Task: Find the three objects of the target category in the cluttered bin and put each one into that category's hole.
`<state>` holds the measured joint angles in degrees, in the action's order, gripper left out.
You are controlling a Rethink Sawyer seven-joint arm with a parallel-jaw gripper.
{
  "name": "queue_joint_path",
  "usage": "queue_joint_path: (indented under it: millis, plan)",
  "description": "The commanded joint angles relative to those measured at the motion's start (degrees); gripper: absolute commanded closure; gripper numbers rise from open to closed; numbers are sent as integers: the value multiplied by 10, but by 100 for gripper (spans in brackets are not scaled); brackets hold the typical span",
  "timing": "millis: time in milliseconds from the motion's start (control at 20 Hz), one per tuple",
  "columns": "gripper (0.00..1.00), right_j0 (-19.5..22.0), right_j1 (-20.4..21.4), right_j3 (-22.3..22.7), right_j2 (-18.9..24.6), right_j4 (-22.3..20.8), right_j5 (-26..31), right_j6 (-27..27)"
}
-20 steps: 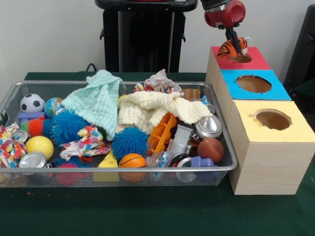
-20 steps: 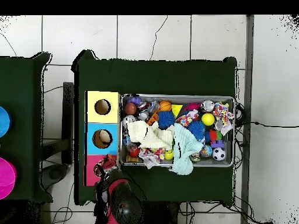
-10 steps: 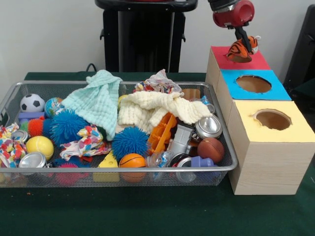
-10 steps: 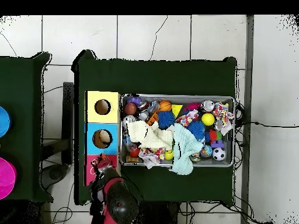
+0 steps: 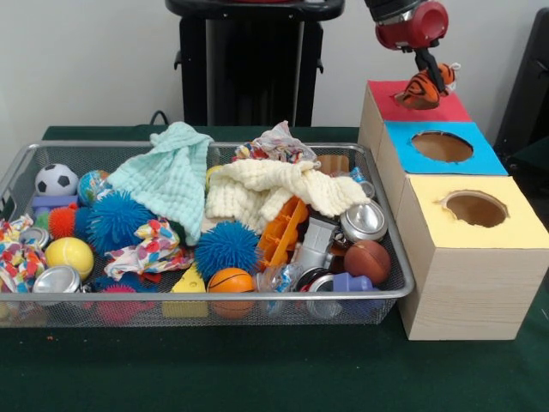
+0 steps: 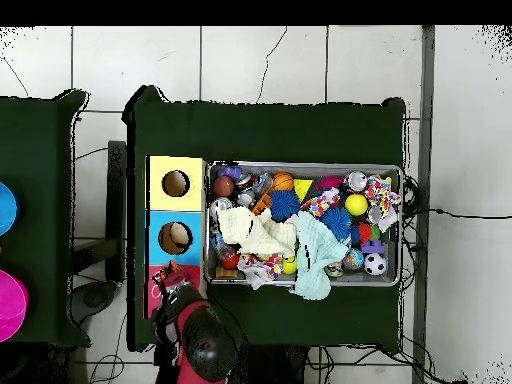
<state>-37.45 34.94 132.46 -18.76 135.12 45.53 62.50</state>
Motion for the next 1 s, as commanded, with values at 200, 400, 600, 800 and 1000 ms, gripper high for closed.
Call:
queue_joint_path:
  millis: [200, 400, 600, 800, 1000]
  plan:
    - [100, 28, -16, -9, 88, -69, 18, 121]
    - [100, 27, -24, -6, 88, -71, 18, 112]
    - [100, 34, -31, -9, 80, -88, 10, 99]
    - [100, 36, -27, -2, 68, -106, 3, 91]
    - [100, 35, -27, 7, 59, -116, 4, 76]
